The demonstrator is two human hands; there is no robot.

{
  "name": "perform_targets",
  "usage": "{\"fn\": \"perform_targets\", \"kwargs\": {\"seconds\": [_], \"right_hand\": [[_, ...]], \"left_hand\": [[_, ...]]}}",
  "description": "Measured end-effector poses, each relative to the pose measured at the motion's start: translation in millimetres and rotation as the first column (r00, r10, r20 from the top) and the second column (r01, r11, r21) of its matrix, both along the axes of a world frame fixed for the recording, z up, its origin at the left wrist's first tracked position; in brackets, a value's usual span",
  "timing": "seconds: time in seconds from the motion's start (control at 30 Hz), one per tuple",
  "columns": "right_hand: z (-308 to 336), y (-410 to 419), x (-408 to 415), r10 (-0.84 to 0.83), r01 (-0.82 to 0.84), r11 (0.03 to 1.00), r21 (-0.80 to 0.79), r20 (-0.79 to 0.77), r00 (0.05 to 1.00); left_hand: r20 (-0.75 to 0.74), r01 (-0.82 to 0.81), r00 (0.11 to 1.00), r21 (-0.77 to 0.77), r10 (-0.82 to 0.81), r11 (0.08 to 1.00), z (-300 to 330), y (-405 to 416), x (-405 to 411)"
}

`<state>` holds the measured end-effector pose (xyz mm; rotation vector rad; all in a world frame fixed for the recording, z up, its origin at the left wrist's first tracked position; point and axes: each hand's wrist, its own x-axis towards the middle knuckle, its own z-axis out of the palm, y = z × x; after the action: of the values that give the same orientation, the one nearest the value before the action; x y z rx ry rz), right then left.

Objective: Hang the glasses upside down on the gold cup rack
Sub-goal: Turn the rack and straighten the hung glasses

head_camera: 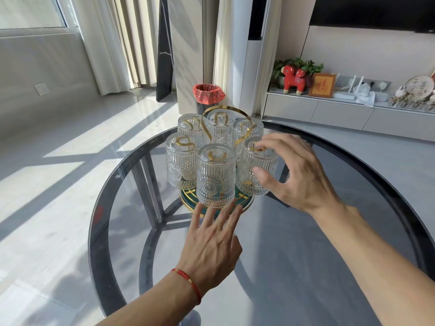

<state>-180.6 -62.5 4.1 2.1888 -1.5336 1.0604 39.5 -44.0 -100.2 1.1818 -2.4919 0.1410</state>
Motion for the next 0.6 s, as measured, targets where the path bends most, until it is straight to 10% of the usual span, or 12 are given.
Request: {"fn": "perform_targets", "kwargs": {"seconds": [0.6], "right_hand": [[27, -17, -10, -0.006, -0.044, 0.99, 0.137, 0.346, 0.938]], "left_hand": [[0.003, 0.001, 1.0, 0.054, -0.001, 0.999, -1, -2, -1]]}}
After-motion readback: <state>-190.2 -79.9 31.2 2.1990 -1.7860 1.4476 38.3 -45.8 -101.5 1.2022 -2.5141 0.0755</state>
